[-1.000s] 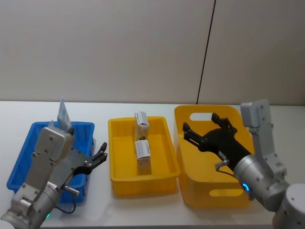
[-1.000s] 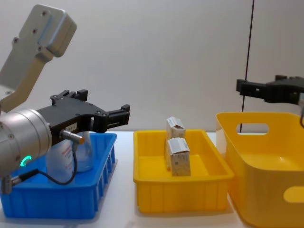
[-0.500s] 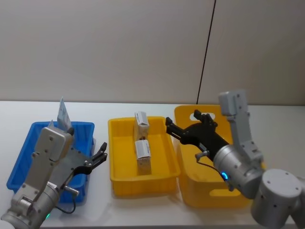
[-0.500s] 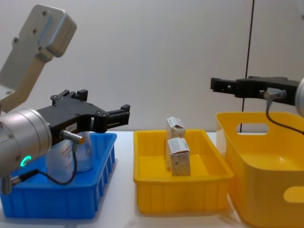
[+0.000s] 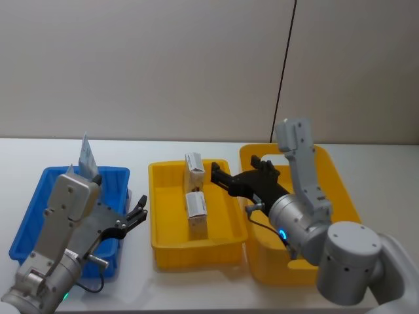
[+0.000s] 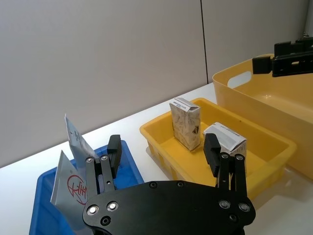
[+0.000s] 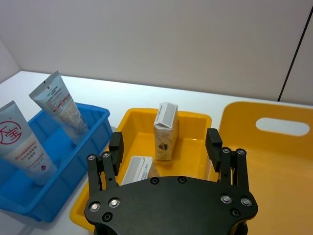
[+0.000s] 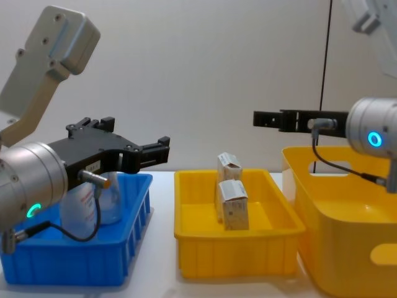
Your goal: Bimanual collaborative sorting of washing and personal care products
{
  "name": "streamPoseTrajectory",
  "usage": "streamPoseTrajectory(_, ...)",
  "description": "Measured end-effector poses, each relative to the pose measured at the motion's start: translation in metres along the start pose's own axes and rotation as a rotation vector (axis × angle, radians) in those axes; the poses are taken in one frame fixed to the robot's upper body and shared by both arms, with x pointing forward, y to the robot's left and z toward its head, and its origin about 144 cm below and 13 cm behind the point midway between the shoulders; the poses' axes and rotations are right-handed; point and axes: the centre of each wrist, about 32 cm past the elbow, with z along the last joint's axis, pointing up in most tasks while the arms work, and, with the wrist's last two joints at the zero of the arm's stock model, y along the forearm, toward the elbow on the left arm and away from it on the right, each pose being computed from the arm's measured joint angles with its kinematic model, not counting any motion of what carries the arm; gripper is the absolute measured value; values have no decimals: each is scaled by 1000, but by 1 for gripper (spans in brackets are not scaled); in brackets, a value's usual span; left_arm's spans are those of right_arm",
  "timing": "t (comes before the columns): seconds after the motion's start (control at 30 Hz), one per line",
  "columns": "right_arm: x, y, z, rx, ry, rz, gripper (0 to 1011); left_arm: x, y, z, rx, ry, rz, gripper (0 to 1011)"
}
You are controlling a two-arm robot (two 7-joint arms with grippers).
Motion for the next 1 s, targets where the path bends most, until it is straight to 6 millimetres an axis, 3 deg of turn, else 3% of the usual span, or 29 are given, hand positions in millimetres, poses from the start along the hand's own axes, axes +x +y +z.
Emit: streamPoseTrajectory(1.0,-33,37,22,-257,42,-15,1004,0,0,0,0,0,0,1001)
